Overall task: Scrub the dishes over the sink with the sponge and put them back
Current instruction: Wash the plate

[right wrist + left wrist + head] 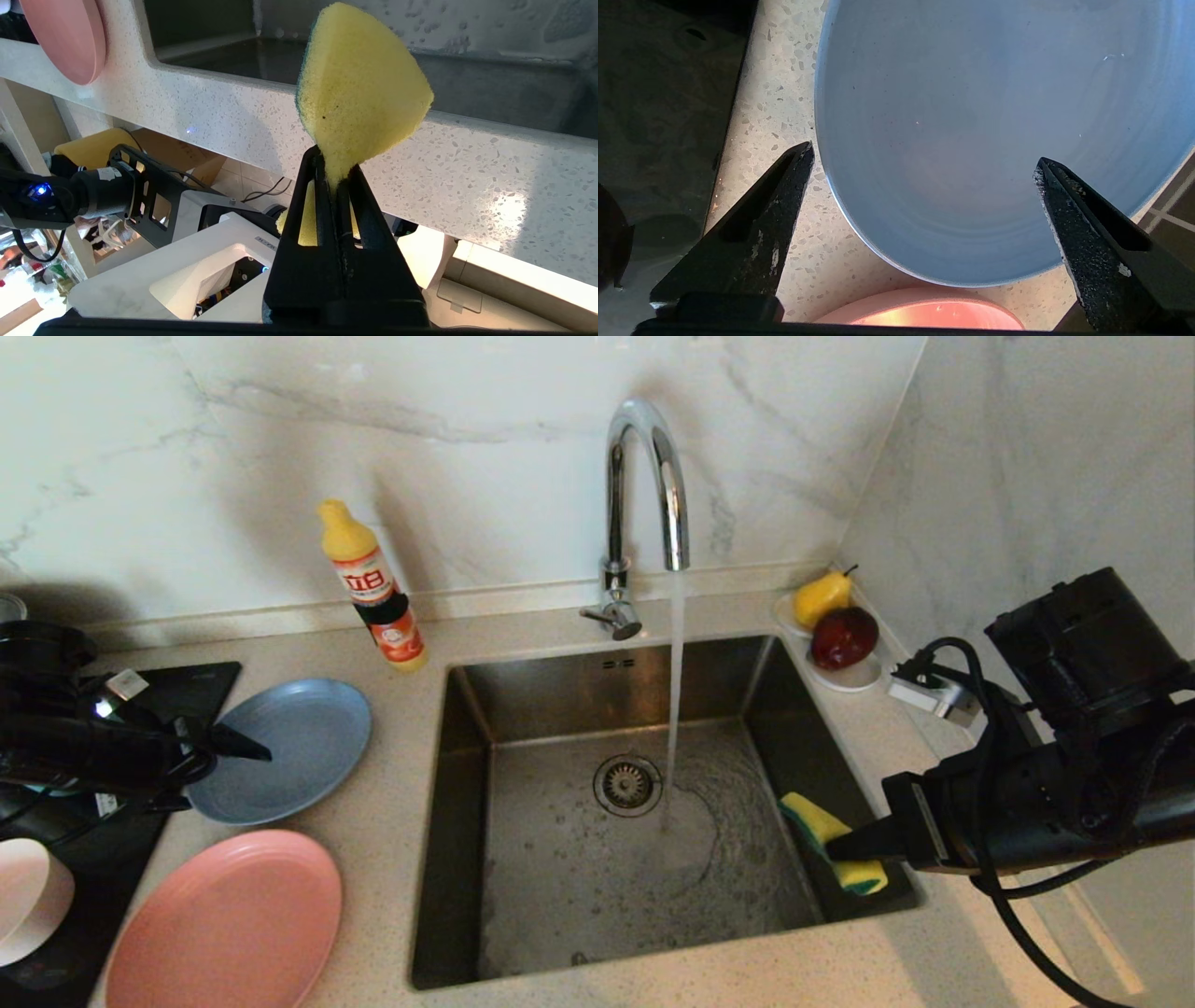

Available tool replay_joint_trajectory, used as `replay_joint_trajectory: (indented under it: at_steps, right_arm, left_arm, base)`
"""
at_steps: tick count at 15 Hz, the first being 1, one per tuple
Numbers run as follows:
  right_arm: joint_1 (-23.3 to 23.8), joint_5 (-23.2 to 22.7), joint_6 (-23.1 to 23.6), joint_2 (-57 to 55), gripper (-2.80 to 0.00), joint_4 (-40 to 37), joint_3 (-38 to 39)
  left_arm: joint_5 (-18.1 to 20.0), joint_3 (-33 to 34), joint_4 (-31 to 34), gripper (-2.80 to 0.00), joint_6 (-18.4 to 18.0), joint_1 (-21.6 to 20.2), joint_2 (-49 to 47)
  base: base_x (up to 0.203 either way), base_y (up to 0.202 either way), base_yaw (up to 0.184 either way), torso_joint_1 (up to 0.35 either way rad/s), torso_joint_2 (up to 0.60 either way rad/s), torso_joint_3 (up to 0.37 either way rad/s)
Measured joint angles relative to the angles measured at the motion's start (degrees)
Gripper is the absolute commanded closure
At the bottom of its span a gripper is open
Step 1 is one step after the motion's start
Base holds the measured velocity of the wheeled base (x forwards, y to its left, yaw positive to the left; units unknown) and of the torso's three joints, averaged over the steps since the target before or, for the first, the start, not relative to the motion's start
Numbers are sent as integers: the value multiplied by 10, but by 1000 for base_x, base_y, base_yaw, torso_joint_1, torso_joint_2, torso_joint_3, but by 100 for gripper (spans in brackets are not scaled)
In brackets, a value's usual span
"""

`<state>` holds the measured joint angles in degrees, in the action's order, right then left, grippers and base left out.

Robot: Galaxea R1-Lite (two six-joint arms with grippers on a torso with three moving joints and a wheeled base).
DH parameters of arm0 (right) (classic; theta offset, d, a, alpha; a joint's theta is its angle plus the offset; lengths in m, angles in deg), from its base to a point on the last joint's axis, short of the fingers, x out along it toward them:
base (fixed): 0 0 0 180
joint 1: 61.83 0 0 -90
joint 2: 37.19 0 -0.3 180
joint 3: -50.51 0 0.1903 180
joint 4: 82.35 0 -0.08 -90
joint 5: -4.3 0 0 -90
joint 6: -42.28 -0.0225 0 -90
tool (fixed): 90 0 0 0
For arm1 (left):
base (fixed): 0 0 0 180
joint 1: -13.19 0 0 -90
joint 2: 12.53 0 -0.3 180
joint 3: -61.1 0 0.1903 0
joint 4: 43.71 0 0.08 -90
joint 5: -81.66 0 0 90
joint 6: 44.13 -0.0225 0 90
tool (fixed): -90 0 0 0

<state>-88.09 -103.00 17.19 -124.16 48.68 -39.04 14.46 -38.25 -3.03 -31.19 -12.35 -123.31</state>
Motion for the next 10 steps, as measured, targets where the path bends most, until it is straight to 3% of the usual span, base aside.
replay_joint_trajectory:
  at_steps: [5, 6, 7, 10]
  right_arm:
    - [0, 0, 0, 2, 0, 0, 3]
    - [0, 0, 0, 3, 0, 0, 5]
    - [0, 0, 0, 3, 0, 0, 7]
    - [0, 1, 0, 4, 0, 0, 9]
  left_arm:
    - [-4, -3, -1, -280, -1, 0, -7]
    - [-3, -3, -2, -181, -1, 0, -9]
    - [-5, -4, -2, 0, -1, 0, -10]
    - [-15, -8, -1, 0, -1, 0, -16]
  base:
    - [0, 0, 0, 0, 0, 0]
    - [0, 0, 0, 0, 0, 0]
    - [0, 0, 0, 0, 0, 0]
    - [0, 0, 0, 0, 0, 0]
